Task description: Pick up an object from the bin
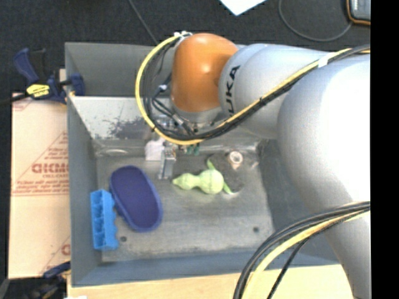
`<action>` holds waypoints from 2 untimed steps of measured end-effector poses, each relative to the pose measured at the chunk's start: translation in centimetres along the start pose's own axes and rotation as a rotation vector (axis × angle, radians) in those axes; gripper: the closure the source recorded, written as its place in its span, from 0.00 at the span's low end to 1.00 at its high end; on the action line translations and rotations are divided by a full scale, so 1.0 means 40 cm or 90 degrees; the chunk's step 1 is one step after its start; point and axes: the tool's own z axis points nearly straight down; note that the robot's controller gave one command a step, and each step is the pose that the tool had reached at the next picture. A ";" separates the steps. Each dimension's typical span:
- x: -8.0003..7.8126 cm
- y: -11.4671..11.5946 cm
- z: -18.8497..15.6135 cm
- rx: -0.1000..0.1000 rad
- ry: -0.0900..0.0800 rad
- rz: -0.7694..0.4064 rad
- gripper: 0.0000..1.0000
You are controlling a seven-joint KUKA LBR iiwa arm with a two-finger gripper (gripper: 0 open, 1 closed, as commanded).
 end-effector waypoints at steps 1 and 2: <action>0.000 0.000 0.000 0.000 0.000 0.000 0.00; 0.172 -0.131 0.159 0.001 0.003 -0.020 0.00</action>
Offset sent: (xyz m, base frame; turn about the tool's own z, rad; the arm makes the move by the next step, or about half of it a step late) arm -0.0668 -0.0488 -0.0618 -0.0353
